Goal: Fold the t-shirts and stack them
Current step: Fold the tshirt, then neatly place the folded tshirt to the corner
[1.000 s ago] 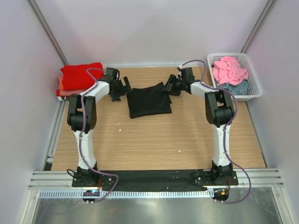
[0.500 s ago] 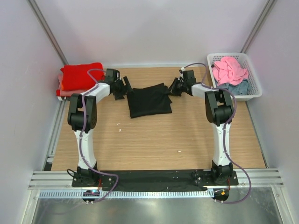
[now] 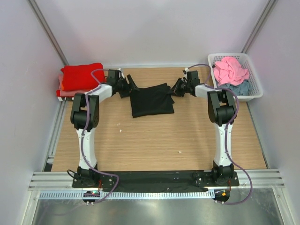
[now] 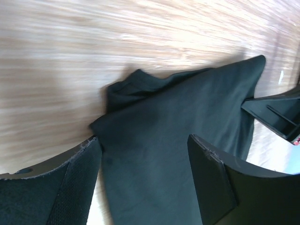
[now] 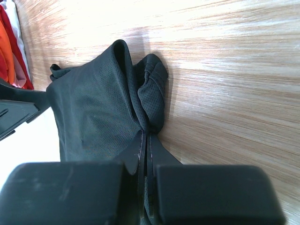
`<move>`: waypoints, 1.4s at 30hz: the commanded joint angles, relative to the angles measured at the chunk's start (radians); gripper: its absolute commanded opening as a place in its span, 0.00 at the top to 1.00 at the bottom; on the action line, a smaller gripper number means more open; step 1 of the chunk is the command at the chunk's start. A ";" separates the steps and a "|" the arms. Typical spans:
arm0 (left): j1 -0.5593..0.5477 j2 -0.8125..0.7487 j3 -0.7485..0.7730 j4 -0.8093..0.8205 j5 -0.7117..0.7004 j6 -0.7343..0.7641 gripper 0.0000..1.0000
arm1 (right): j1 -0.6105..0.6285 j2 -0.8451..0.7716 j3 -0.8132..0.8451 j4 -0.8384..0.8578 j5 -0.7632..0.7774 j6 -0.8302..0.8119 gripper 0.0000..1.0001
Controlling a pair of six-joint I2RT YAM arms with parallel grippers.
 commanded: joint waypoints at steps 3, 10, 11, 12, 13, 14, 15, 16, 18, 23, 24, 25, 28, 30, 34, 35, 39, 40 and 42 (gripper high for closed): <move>-0.050 0.085 0.014 -0.012 0.049 -0.013 0.33 | -0.008 0.040 -0.007 -0.065 0.043 -0.025 0.99; -0.056 0.119 0.016 0.037 0.100 -0.033 0.61 | -0.008 0.054 -0.001 -0.068 0.037 -0.027 0.99; -0.056 0.119 0.016 0.039 0.103 -0.033 0.68 | -0.008 0.054 -0.001 -0.068 0.034 -0.027 0.99; -0.056 0.117 0.020 0.039 0.106 -0.032 0.77 | -0.009 0.057 0.000 -0.068 0.033 -0.027 0.99; -0.056 0.117 0.023 0.039 0.114 -0.029 0.90 | -0.008 0.056 0.000 -0.068 0.031 -0.028 0.99; -0.056 0.113 0.026 0.039 0.118 -0.023 1.00 | -0.009 0.057 0.000 -0.069 0.030 -0.028 0.99; -0.056 0.105 0.031 0.039 0.124 -0.022 1.00 | -0.008 0.057 0.000 -0.068 0.027 -0.028 0.99; -0.056 0.099 0.034 0.039 0.131 -0.022 1.00 | -0.009 0.057 -0.001 -0.068 0.025 -0.027 0.99; -0.055 0.070 0.043 0.021 0.134 -0.015 1.00 | -0.008 0.053 -0.001 -0.074 0.016 -0.031 0.99; -0.053 0.002 0.098 -0.143 0.060 0.049 1.00 | -0.011 -0.018 -0.056 -0.132 0.074 -0.047 0.13; -0.053 -0.004 0.138 -0.182 0.045 0.082 1.00 | -0.011 -0.076 -0.087 -0.126 0.110 -0.044 0.09; -0.051 -0.007 0.161 -0.215 0.034 0.097 1.00 | -0.009 -0.108 -0.157 -0.117 0.138 -0.042 0.04; -0.039 -0.005 0.240 -0.331 0.010 0.134 1.00 | -0.008 -0.292 -0.290 -0.089 0.282 -0.007 0.01; -0.032 -0.010 0.288 -0.383 -0.001 0.137 1.00 | 0.003 -0.393 -0.473 -0.011 0.338 0.036 0.00; -0.030 -0.004 0.399 -0.490 -0.050 0.171 1.00 | 0.086 -0.635 -0.792 0.148 0.361 0.074 0.00; -0.030 -0.001 0.442 -0.530 -0.067 0.177 1.00 | 0.153 -0.668 -0.829 0.199 0.362 0.094 0.00; -0.028 0.019 0.540 -0.616 -0.099 0.204 1.00 | 0.388 -0.740 -0.929 0.271 0.425 0.136 0.00; -0.028 0.027 0.563 -0.637 -0.107 0.211 1.00 | 0.421 -0.742 -0.947 0.303 0.428 0.162 0.00; -0.027 0.054 0.640 -0.699 -0.130 0.231 1.00 | 0.507 -0.718 -0.984 0.378 0.433 0.173 0.00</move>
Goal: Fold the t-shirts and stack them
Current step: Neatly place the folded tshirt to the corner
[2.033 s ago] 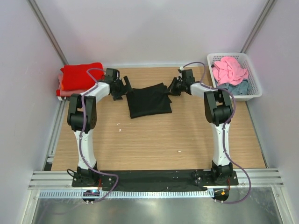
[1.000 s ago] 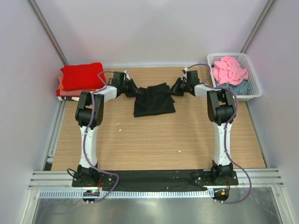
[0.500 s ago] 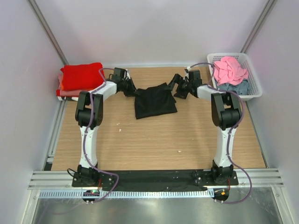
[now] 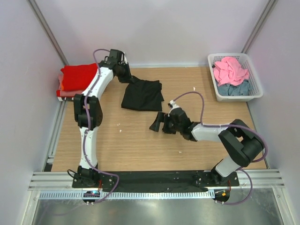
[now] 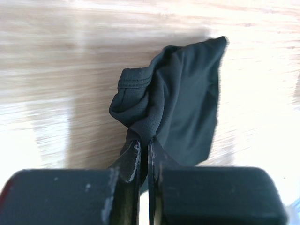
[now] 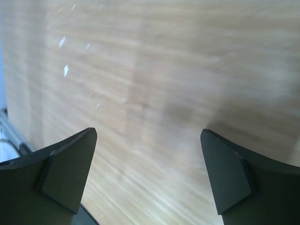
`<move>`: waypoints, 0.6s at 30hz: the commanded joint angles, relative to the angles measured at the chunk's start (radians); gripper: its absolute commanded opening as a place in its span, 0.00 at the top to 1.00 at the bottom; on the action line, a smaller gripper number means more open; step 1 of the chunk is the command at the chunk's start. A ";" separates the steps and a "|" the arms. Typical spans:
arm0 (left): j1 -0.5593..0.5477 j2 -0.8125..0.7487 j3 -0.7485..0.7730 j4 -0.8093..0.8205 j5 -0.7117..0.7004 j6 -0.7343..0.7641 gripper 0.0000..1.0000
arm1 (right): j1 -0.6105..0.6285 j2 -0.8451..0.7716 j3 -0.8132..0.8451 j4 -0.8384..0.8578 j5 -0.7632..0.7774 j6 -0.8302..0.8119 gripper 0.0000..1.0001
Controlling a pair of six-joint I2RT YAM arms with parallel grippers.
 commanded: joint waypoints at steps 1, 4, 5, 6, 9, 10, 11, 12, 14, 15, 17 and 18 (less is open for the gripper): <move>0.008 -0.003 0.136 -0.141 -0.055 0.060 1.00 | 0.098 0.022 -0.073 0.118 0.063 0.055 0.00; 0.020 0.031 0.234 -0.213 -0.076 0.075 1.00 | 0.136 0.065 -0.112 0.196 0.066 0.053 0.00; 0.030 0.038 0.257 -0.237 -0.080 0.075 1.00 | 0.150 0.076 -0.129 0.265 0.068 0.056 0.00; 0.037 0.043 0.292 -0.248 -0.080 0.080 1.00 | 0.198 0.099 -0.147 0.305 0.075 0.056 0.00; 0.065 0.058 0.355 -0.277 -0.080 0.081 1.00 | 0.301 0.156 -0.208 0.449 0.150 0.067 0.01; 0.073 0.061 0.371 -0.282 -0.073 0.083 1.00 | 0.387 0.221 -0.242 0.495 0.169 0.073 0.01; 0.091 0.064 0.398 -0.293 -0.069 0.086 1.00 | 0.427 0.263 -0.253 0.602 0.225 0.075 0.01; 0.099 0.066 0.414 -0.296 -0.070 0.087 1.00 | 0.461 0.324 -0.259 0.650 0.244 0.073 0.01; 0.123 0.063 0.451 -0.310 -0.079 0.100 1.00 | 0.530 0.523 -0.242 0.799 0.249 0.066 0.02; 0.132 0.061 0.460 -0.311 -0.090 0.101 1.00 | 0.536 0.592 -0.230 0.849 0.227 0.065 0.02; 0.158 0.049 0.478 -0.317 -0.099 0.109 1.00 | 0.518 0.748 -0.175 0.948 0.106 0.084 0.03; 0.168 0.046 0.483 -0.319 -0.100 0.107 1.00 | 0.512 0.772 -0.152 0.953 0.073 0.082 0.04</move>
